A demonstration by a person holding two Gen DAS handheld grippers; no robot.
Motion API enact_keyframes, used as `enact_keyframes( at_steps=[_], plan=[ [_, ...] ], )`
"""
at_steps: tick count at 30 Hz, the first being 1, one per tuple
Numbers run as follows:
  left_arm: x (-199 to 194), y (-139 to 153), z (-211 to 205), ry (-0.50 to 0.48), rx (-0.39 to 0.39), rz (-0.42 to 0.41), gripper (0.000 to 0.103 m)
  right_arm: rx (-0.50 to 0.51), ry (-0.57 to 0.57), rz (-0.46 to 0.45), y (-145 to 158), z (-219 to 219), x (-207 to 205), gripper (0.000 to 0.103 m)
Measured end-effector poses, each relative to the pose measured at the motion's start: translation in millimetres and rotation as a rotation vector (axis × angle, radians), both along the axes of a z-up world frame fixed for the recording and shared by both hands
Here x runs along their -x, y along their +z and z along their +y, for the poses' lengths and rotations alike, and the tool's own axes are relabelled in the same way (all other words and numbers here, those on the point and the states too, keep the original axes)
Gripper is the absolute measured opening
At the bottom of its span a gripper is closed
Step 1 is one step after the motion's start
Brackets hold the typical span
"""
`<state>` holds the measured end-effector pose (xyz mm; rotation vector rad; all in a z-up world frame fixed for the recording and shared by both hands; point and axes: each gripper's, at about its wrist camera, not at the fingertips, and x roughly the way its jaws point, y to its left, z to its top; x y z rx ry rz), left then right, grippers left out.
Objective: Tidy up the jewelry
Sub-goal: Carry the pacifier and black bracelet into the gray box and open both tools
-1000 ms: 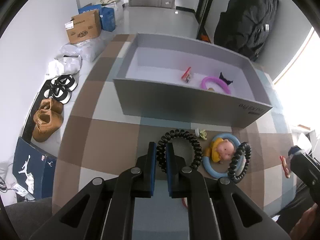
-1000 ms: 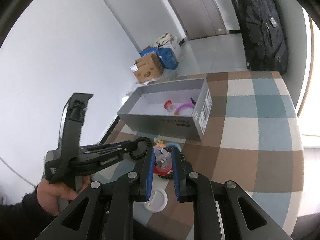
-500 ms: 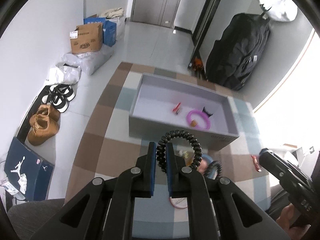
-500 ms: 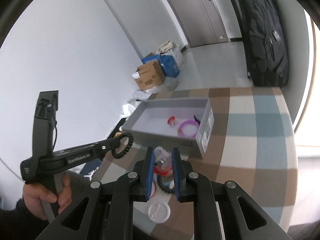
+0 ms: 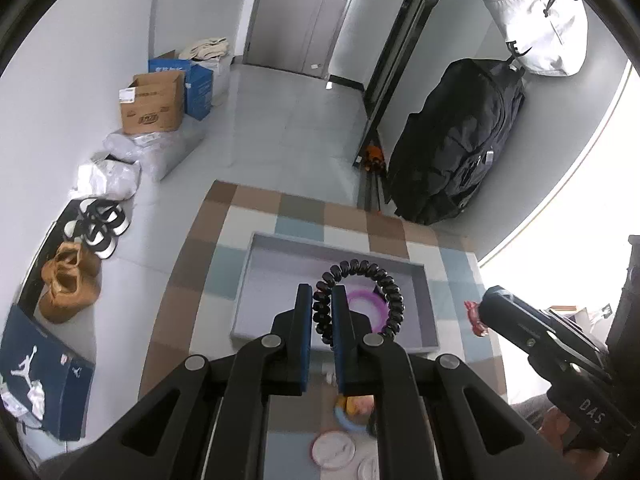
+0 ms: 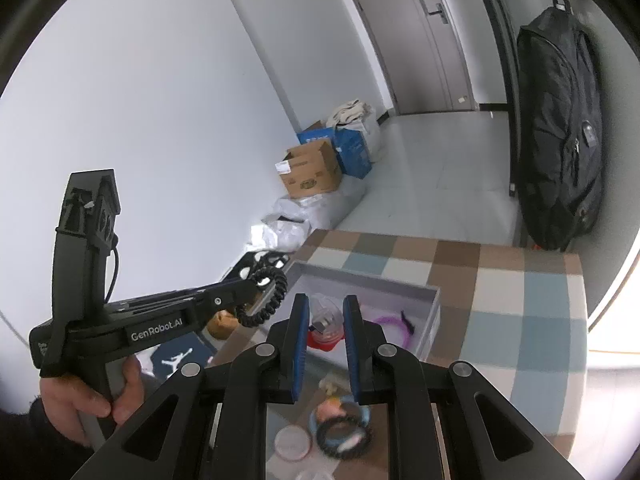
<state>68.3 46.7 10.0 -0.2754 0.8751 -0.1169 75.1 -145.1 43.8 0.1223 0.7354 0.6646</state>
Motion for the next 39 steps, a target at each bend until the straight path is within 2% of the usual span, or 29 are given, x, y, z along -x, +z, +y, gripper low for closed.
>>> enact_keyframes(
  at_steps=[7,14,32,36,38,39],
  plan=[
    [-24.0,-5.9,-5.6,-0.036,0.001,-0.024,0.005,0.010,-0.003,0.010,-12.2,4.2,-36.6,0.016],
    [-34.7,-19.0,-5.8,-0.065,0.006,-0.039,0.005,0.030,-0.001,0.050,-38.1,8.5,-59.8,0.016],
    [-52.9,-44.0,-11.0,-0.098,0.014,0.069,0.005,0.044,-0.006,0.155,-62.4,6.5,-74.9,0.017],
    [-55.0,-45.6,-11.4,-0.112,0.037,0.082,0.006,0.036,-0.016,0.149,-60.7,4.7,-76.5,0.020],
    [-55.4,-43.5,-10.3,-0.096,0.046,0.070,0.007,0.020,-0.016,0.139,-57.5,1.5,-76.1,0.027],
    [-55.4,-42.7,-10.4,-0.100,0.054,0.060,0.011,0.013,-0.023,0.129,-55.5,-0.6,-75.4,0.038]
  ],
)
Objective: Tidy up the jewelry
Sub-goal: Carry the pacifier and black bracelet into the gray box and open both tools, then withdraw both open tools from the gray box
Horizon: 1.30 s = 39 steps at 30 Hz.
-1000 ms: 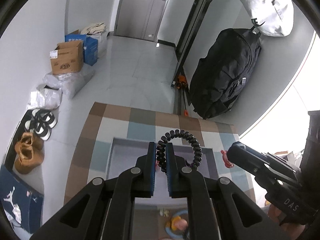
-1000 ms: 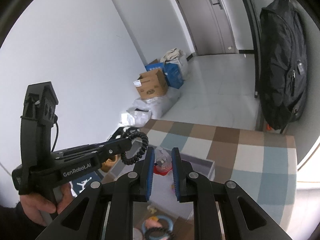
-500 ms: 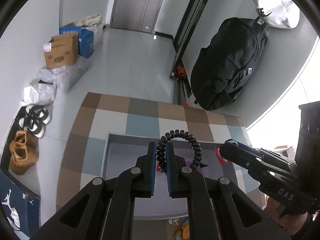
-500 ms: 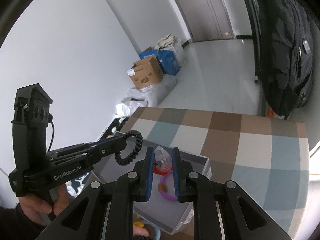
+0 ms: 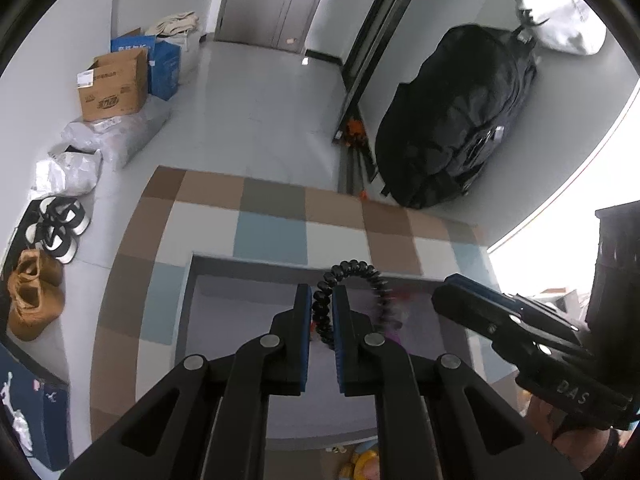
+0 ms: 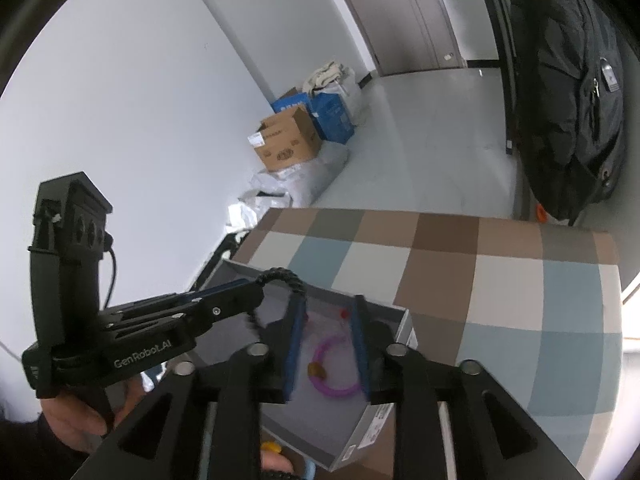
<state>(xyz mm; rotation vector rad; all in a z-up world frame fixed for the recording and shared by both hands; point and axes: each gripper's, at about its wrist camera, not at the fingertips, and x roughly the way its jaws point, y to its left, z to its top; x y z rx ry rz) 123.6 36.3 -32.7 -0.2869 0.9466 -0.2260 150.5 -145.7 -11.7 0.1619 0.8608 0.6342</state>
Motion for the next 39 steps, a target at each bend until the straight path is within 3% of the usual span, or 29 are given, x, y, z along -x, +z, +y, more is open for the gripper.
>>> enact_keyframes(
  at_steps=[1,5,9,11,15,28,39],
  plan=[
    [0.2,1.7,0.3,0.004,-0.004,-0.006,0.013,-0.008,-0.011,-0.011,2.5,-3.1,1.0,0.049],
    [1.5,3.0,1.4,0.003,0.012,-0.016,0.040,-0.034,-0.030,-0.042,12.6,-13.3,5.6,0.061],
    [4.0,3.3,-2.0,0.004,-0.010,-0.022,0.044,-0.043,-0.043,-0.082,19.4,-18.5,11.3,0.082],
    [4.8,2.5,-4.2,0.012,-0.029,-0.013,0.047,-0.040,-0.045,-0.087,19.8,-18.7,13.1,0.085],
    [9.3,4.4,0.9,0.084,-0.078,-0.026,0.074,-0.027,-0.066,-0.090,18.2,-19.2,14.9,0.103],
    [39.4,22.5,6.9,0.200,-0.168,-0.155,0.083,0.008,-0.099,-0.109,17.9,-28.8,40.5,0.103],
    [70.0,31.7,-1.3,0.216,-0.240,-0.177,0.093,0.042,-0.101,-0.140,18.1,-39.1,77.4,0.103]
  ],
)
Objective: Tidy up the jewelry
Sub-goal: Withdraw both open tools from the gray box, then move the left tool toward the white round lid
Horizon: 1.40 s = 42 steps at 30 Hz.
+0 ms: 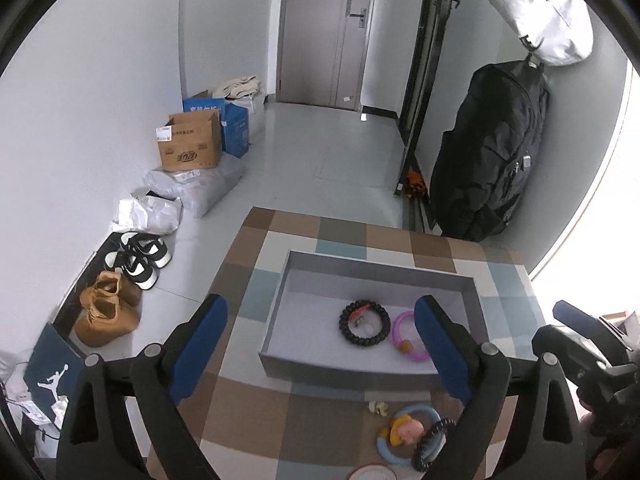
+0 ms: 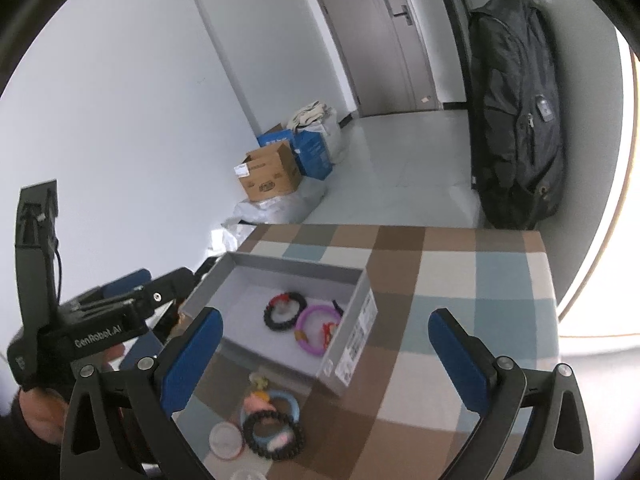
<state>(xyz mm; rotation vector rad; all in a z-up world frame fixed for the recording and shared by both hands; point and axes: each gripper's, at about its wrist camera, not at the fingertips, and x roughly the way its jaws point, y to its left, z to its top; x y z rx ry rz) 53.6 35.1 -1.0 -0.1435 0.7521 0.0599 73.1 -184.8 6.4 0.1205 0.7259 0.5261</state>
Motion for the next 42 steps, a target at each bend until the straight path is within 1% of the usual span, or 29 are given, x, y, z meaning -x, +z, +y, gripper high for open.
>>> enact_keyframes(
  at_steps=[3,9,12,15,18,20,22,26,28,30,31,32,35,39,42],
  plan=[
    [8.2,2.7,-1.1,0.007,-0.005,-0.004,0.093,-0.003,-0.010,0.010,-2.3,-3.8,10.1,0.103],
    [29.6,-1.0,1.5,0.023,0.014,0.019,0.093,0.007,-0.014,-0.018,-2.3,-9.1,32.0,0.103],
    [38.4,-6.8,-2.1,0.003,0.019,0.038,0.093,0.013,-0.024,-0.007,-5.3,-11.4,38.1,0.103],
    [43.7,-15.2,-4.9,-0.016,0.007,0.073,0.093,0.020,-0.031,0.005,-8.8,-13.4,42.9,0.103],
    [47.7,-19.4,-3.5,-0.025,0.023,0.090,0.093,0.030,-0.045,0.013,-12.5,-16.2,47.3,0.103],
    [50.0,-20.3,-3.6,-0.037,0.017,0.094,0.093,0.030,-0.051,0.020,-14.7,-17.0,49.2,0.103],
    [54.0,-22.2,-3.5,-0.044,0.012,0.098,0.093,0.035,-0.061,0.020,-16.4,-18.1,53.0,0.103],
    [58.7,-31.9,-4.4,-0.060,0.016,0.139,0.093,0.038,-0.063,0.013,-16.4,-17.1,59.3,0.103],
    [59.2,-35.8,-7.8,-0.084,-0.010,0.160,0.093,0.044,-0.061,0.006,-16.4,-15.4,62.1,0.103],
    [60.2,-39.1,-11.0,-0.096,-0.065,0.168,0.093,0.051,-0.060,0.008,-17.4,-13.7,63.6,0.103],
    [60.3,-41.1,-11.0,-0.110,-0.063,0.182,0.093,0.053,-0.060,0.009,-17.7,-13.3,64.1,0.103],
    [59.4,-43.7,-10.8,-0.134,-0.036,0.204,0.093,0.055,-0.060,0.010,-18.2,-12.7,64.5,0.103],
    [59.2,-50.9,-11.2,-0.158,-0.007,0.255,0.093,0.060,-0.057,0.010,-18.4,-11.3,64.8,0.103],
    [56.2,-61.1,-13.3,-0.167,0.005,0.319,0.093,0.057,-0.060,0.016,-18.9,-11.5,63.5,0.103],
    [55.4,-64.9,-15.2,-0.185,0.016,0.338,0.093,0.049,-0.063,0.022,-18.4,-12.7,62.5,0.103]
  ],
)
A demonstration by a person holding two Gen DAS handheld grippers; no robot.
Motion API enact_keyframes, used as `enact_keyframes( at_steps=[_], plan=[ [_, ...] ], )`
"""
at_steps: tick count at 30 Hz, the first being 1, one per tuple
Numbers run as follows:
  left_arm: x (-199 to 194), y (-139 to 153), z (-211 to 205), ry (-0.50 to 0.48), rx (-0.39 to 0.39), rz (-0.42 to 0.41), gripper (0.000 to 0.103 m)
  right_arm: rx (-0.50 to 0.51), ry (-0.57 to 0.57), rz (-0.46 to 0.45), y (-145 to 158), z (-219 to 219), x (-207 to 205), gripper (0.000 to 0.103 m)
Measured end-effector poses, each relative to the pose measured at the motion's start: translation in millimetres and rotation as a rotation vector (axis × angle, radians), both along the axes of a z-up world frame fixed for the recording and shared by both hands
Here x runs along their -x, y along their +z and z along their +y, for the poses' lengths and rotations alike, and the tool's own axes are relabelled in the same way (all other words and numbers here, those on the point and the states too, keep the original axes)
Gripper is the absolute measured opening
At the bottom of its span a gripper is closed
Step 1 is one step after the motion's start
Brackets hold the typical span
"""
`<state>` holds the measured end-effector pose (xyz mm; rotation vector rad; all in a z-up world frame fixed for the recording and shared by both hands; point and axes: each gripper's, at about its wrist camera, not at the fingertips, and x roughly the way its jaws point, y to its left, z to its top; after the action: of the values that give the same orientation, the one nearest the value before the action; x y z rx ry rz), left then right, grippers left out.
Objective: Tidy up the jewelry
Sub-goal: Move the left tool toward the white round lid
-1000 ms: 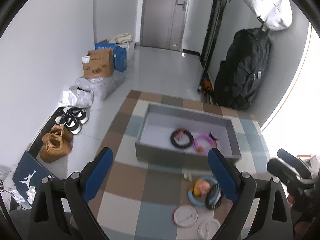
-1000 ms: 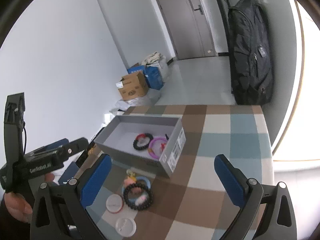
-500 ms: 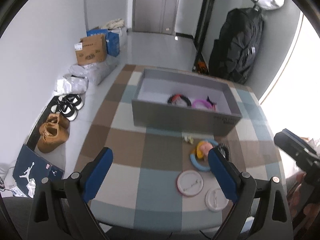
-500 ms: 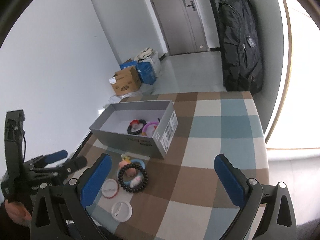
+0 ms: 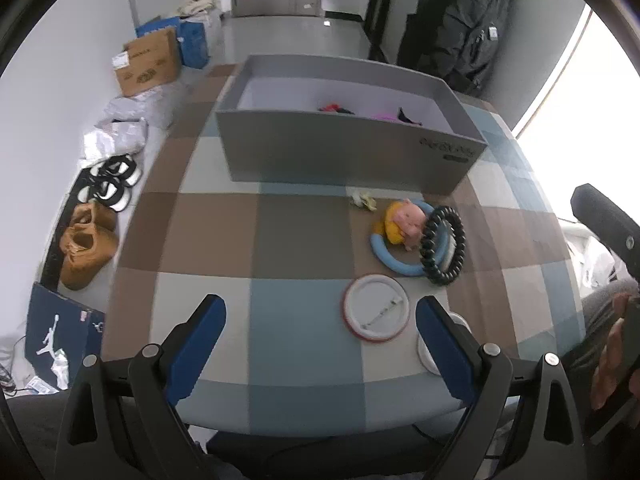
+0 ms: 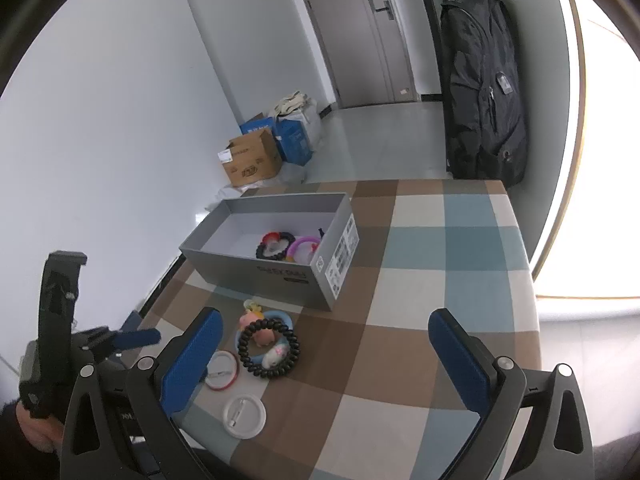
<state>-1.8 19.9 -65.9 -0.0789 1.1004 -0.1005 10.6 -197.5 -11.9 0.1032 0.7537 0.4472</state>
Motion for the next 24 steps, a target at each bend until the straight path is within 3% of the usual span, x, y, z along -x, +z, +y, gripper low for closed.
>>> enact_keyframes(
  at_steps=[13,15,22,24],
  plan=[
    [-5.6,-8.9,-13.1,-0.052,-0.058,0.035,0.092,-0.031,-0.005,0.013,2.6,-5.0,-0.2,0.103],
    [-7.5,-11.1,-16.1,-0.061,-0.062,0.045,0.081,-0.035,-0.004,0.010,3.1,-4.9,0.0,0.103],
    [-7.5,-7.9,-22.1,-0.090,-0.099,0.028,0.060,-0.040,-0.003,0.008,4.4,-5.1,0.5,0.103],
    [-6.1,-6.5,-25.6,-0.111,-0.093,0.025,0.042,-0.046,-0.004,0.009,4.9,-5.9,0.7,0.103]
  ],
)
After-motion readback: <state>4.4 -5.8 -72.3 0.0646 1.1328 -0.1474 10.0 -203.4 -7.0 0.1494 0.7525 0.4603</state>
